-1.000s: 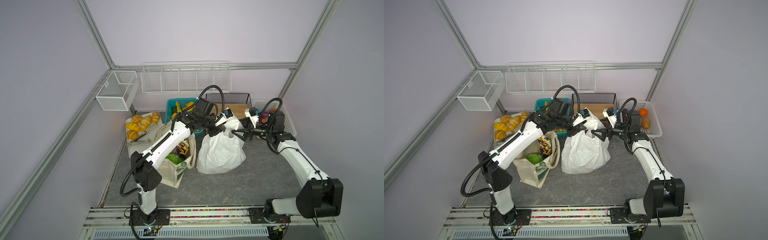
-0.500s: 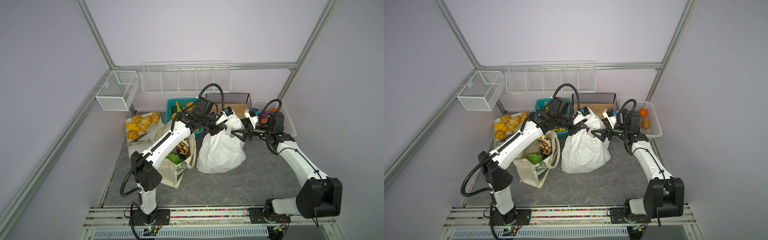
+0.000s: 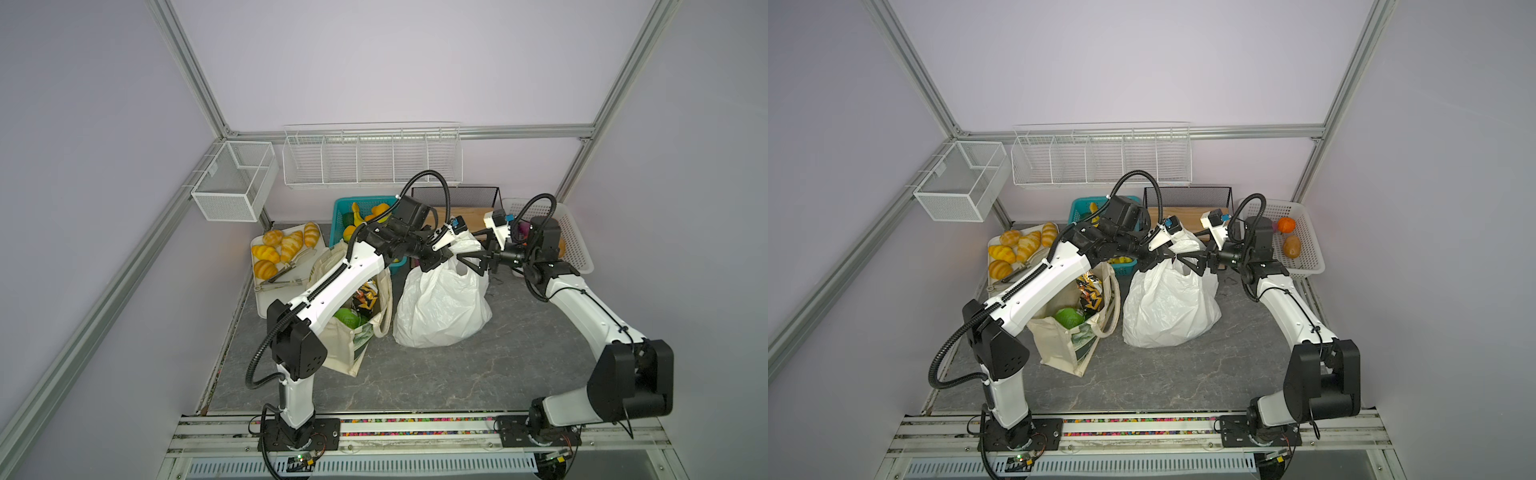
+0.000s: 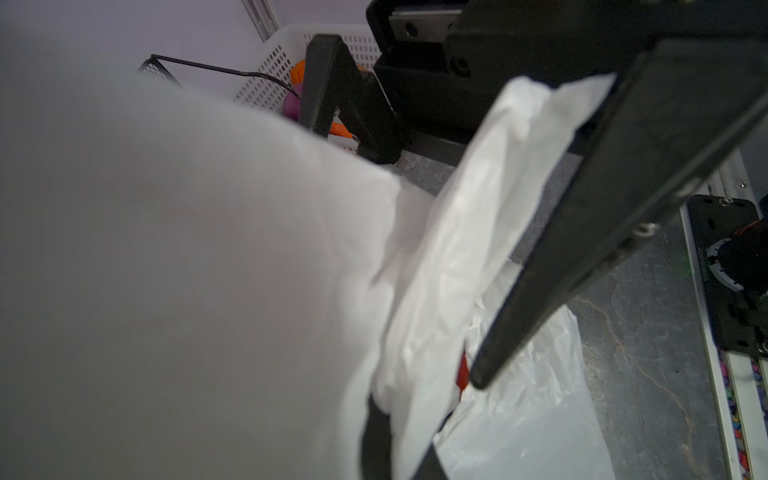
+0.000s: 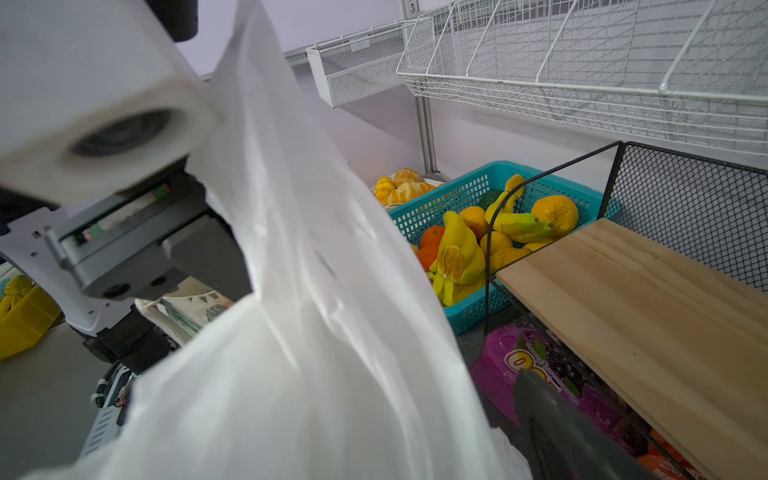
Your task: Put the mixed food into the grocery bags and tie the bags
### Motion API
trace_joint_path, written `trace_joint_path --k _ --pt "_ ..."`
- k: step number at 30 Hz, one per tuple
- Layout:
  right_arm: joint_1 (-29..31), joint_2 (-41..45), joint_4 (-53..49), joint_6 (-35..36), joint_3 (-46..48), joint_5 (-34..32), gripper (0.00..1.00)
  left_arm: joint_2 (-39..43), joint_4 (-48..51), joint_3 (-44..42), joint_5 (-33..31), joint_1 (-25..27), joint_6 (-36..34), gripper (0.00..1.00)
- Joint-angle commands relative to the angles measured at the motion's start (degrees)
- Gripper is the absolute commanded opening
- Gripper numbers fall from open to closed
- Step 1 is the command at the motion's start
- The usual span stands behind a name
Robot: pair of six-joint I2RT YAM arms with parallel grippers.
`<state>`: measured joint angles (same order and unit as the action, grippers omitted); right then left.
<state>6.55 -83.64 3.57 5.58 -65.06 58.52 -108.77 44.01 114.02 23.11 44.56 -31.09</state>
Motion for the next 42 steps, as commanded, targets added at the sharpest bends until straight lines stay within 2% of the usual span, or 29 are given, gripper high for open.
trace_joint_path --k 1,7,13,21,23,30,32,34,36,38,42 --pt "0.32 -0.81 1.38 -0.17 -2.06 1.5 0.91 -0.48 0.35 1.29 -0.7 0.27 -1.56 0.0" --pt "0.82 -2.06 1.05 -0.44 -3.37 2.6 0.68 -0.88 -0.58 1.28 -1.01 0.27 -0.82 0.0" --pt "0.95 -2.15 0.9 -0.31 -3.29 1.89 0.74 -1.26 -0.8 1.25 -1.38 0.27 -0.97 0.0" --pt "0.98 -2.61 0.64 -0.31 -3.21 1.85 0.69 -2.03 -0.5 1.39 -1.99 0.27 -1.49 0.0" --pt "0.94 -2.59 0.28 -0.1 -3.28 1.86 0.64 -1.85 -0.82 1.26 -1.88 0.27 -1.11 0.0" --pt "0.75 -2.61 -1.88 1.31 -3.5 1.34 0.31 -0.22 -2.63 -0.38 -1.49 0.22 -0.33 0.0" --pt "0.79 -1.99 -1.99 1.45 -3.02 0.48 0.26 0.85 -3.26 -1.48 -1.57 0.05 0.53 0.08" --pt "0.75 -1.24 -1.9 1.24 -2.47 -0.42 0.18 2.62 -4.51 -3.45 -0.47 -0.42 2.09 0.24" --pt "0.85 -0.17 -1.73 0.95 -1.54 -1.64 0.1 5.56 -8.62 -7.6 1.5 -1.48 5.45 0.34" --pt "0.93 1.0 -1.4 0.62 -0.43 -2.3 0.06 9.02 -14.28 -12.65 3.81 -2.76 10.3 0.41" --pt "1.28 4.0 -0.28 -0.3 2.24 -3.53 0.06 14.07 -25.5 -19.43 6.77 -5.14 21.19 0.58"
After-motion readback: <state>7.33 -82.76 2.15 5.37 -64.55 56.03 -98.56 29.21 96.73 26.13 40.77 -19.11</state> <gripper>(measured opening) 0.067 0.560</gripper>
